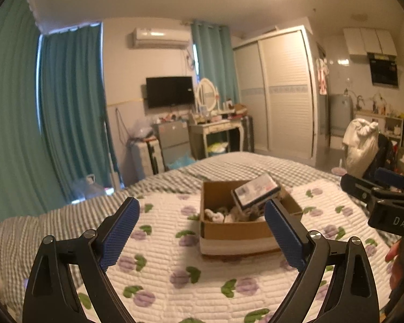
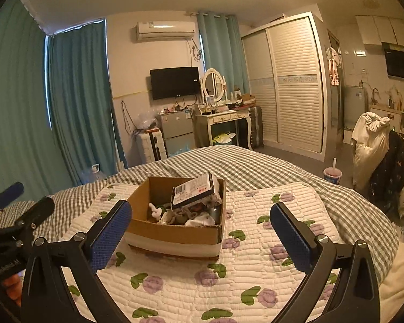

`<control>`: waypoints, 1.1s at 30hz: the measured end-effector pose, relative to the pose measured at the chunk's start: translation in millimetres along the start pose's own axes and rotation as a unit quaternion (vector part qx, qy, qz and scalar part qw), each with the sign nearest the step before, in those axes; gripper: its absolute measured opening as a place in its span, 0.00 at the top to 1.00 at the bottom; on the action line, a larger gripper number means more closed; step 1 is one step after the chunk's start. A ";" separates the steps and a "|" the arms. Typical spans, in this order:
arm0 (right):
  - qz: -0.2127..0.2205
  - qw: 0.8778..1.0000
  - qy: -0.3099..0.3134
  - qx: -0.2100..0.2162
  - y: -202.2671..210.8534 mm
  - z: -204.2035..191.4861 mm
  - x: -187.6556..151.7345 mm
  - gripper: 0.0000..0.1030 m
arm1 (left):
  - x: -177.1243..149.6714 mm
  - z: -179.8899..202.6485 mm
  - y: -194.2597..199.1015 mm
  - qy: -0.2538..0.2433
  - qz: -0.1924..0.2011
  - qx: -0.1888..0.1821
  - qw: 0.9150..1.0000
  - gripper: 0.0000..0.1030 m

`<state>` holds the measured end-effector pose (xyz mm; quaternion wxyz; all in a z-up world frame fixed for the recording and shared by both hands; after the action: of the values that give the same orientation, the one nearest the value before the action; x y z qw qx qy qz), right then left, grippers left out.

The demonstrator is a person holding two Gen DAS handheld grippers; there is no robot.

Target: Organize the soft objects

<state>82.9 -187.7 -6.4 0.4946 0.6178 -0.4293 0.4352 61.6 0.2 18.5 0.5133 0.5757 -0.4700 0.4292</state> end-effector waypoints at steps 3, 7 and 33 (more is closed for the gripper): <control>-0.005 1.000 -0.002 0.003 -2.2 -0.4 -3.1 0.00 | -1.6 1.1 -3.4 0.004 -0.007 -0.003 1.000 0.07; -0.007 1.000 -0.002 0.001 -2.0 -2.2 -5.1 0.00 | -6.3 1.9 -4.4 0.001 -0.010 -0.007 1.000 0.07; -0.010 1.000 -0.005 0.002 -2.4 -4.6 -8.6 0.00 | -10.1 1.2 -9.2 0.011 -0.022 -0.016 1.000 0.07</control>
<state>82.5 -182.0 -14.7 0.4953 0.6253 -0.4250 0.4278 68.7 0.3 6.8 0.5372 0.5729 -0.4585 0.4158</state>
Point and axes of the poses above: each gripper's, at about its wrist camera, not at the fingertips, and y roughly against the way its jaws point, z to its right, x to its top, the point moved 3 cm from there along -y, roughly the way its jaws point, and after that the axes turned 6 degrees about z, right-handed, at the moved point
